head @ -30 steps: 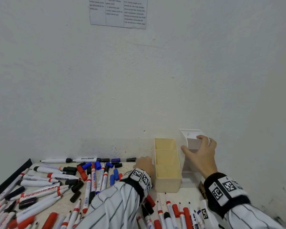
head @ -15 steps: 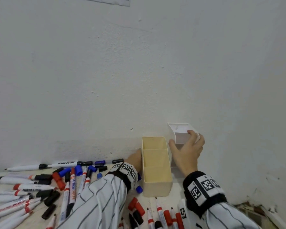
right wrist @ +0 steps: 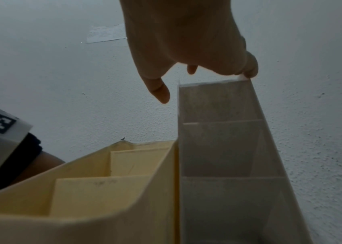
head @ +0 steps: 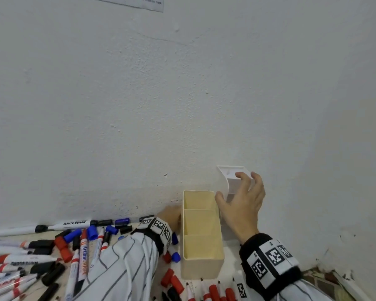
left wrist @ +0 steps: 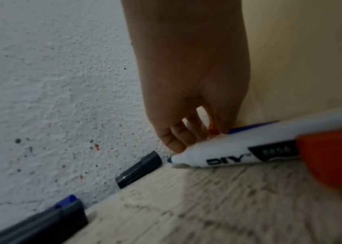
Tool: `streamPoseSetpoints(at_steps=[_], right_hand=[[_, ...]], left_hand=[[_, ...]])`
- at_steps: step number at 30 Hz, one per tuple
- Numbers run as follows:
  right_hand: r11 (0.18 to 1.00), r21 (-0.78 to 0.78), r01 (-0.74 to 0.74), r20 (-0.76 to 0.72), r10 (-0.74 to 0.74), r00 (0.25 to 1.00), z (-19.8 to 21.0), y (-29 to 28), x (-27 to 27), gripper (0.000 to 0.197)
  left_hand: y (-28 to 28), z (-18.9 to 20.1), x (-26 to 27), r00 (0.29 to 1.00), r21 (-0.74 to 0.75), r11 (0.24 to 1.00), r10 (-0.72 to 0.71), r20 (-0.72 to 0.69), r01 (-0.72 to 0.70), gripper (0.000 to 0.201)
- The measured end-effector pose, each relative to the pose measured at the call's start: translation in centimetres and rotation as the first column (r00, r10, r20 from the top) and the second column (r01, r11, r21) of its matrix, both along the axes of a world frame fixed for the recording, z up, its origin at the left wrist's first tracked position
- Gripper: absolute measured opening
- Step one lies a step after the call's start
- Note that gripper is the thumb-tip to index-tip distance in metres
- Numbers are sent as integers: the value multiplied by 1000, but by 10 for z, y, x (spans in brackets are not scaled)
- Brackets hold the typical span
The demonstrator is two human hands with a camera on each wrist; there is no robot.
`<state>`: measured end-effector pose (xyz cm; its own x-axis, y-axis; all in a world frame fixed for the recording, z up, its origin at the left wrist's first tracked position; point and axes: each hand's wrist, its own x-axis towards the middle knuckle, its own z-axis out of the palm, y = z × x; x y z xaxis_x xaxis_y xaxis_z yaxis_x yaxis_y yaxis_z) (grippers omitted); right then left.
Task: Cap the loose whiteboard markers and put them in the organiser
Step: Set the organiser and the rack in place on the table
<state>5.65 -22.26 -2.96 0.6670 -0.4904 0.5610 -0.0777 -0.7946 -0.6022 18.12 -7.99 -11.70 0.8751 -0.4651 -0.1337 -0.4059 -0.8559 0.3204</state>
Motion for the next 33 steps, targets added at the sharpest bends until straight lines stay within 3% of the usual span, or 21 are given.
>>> streamPoseSetpoints(at_steps=[2, 5, 8, 14, 16, 18, 19, 21, 23, 25, 27, 30, 33], right_hand=[[1000, -19, -23, -6, 23, 1000, 0, 0, -1, 57], [998, -50, -32, 4, 33, 999, 0, 2, -5, 49], [997, -36, -70, -19, 70, 997, 1, 5, -6, 46], [999, -23, -49, -36, 49, 998, 5, 6, -4, 39], [998, -65, -21, 45, 24, 999, 5, 7, -7, 33], [984, -101, -144, 98, 154, 983, 4, 7, -10, 18], [959, -89, -270, 40, 275, 961, 3, 8, -11, 12], [877, -27, -480, -242, 460, 854, 1, 13, -16, 9], [826, 19, -563, -561, 475, 678, -4, 18, -18, 26], [816, -29, -577, -733, 375, 567, -9, 23, -20, 44], [806, -93, -584, -787, 300, 539, -11, 28, -22, 48], [799, -33, -600, -835, 308, 456, -6, 31, -23, 40], [762, 13, -647, -855, 344, 388, -3, 29, -26, 7]], left_hand=[[2, 0, -4, 996, 101, 994, -41, 75, 33, 42], [4, 2, -10, 993, 128, 991, -56, 105, 42, 48], [4, 9, -16, 998, 195, 981, -22, 66, 9, 39], [-2, 10, -23, 986, 235, 970, 24, 163, -63, 34], [-1, 6, -19, 982, 212, 977, -58, 180, 18, 43], [2, 5, -15, 975, 215, 969, -157, 158, 121, 51], [4, 7, -15, 972, 249, 957, -189, 142, 150, 51], [6, 10, -15, 963, 306, 932, -241, 120, 195, 51], [7, 10, -18, 955, 342, 913, -276, 110, 225, 48], [7, 11, -20, 958, 377, 900, -271, 95, 217, 44], [7, 11, -20, 968, 400, 896, -240, 76, 191, 41], [4, 16, -23, 973, 363, 915, -220, 73, 179, 34], [2, 19, -25, 985, 261, 960, -134, 112, 101, 29]])
